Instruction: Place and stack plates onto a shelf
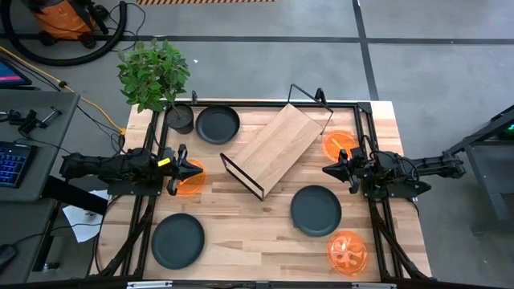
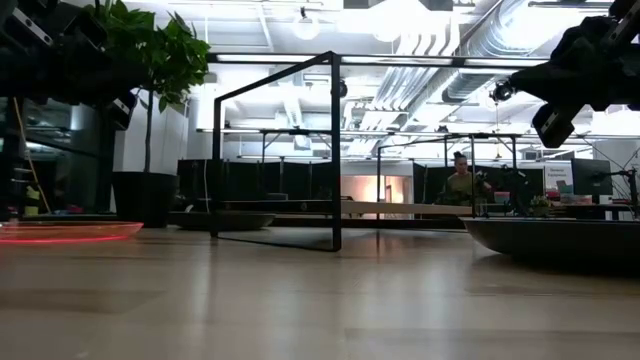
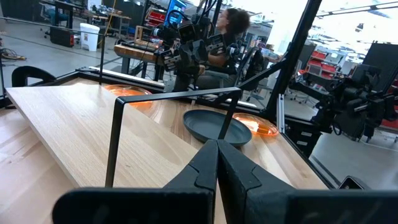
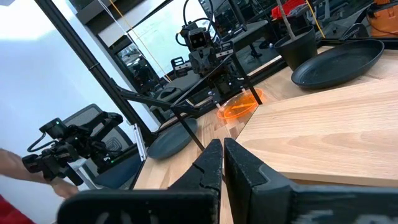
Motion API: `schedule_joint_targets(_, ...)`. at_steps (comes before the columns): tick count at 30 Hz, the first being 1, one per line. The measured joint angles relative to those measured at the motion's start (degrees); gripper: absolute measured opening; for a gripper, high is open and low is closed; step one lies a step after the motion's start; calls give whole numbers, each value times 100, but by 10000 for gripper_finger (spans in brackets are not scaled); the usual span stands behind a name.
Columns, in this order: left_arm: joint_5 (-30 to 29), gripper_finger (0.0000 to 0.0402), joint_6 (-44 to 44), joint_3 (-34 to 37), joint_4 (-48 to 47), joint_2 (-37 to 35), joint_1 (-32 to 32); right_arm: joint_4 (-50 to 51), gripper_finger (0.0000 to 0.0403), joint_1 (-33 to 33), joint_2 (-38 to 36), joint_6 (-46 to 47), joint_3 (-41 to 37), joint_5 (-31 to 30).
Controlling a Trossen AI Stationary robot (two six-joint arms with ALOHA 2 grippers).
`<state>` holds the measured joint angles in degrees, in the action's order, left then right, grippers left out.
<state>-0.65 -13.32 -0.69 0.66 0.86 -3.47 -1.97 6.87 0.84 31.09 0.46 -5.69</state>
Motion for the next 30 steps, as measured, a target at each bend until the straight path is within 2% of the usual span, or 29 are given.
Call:
schedule_joint_targets(17,-1,1,0,0,0,-1,0,-5,0,1,-1,-43,0,-44)
schedule_joint_targets(19,-1,1,0,0,-2,-1,0,-156,0,2,2,-79,0,-360)
schedule_joint_targets(22,-1,1,0,0,-2,1,-2,-744,0,0,0,956,0,-938)
schedule_joint_targets(26,-1,1,0,0,-2,-1,-1,-1605,0,-24,-14,2184,5,-2199)
schedule_joint_targets(30,-1,1,0,0,0,1,0,-1935,0,-30,-7,2598,84,-3506)
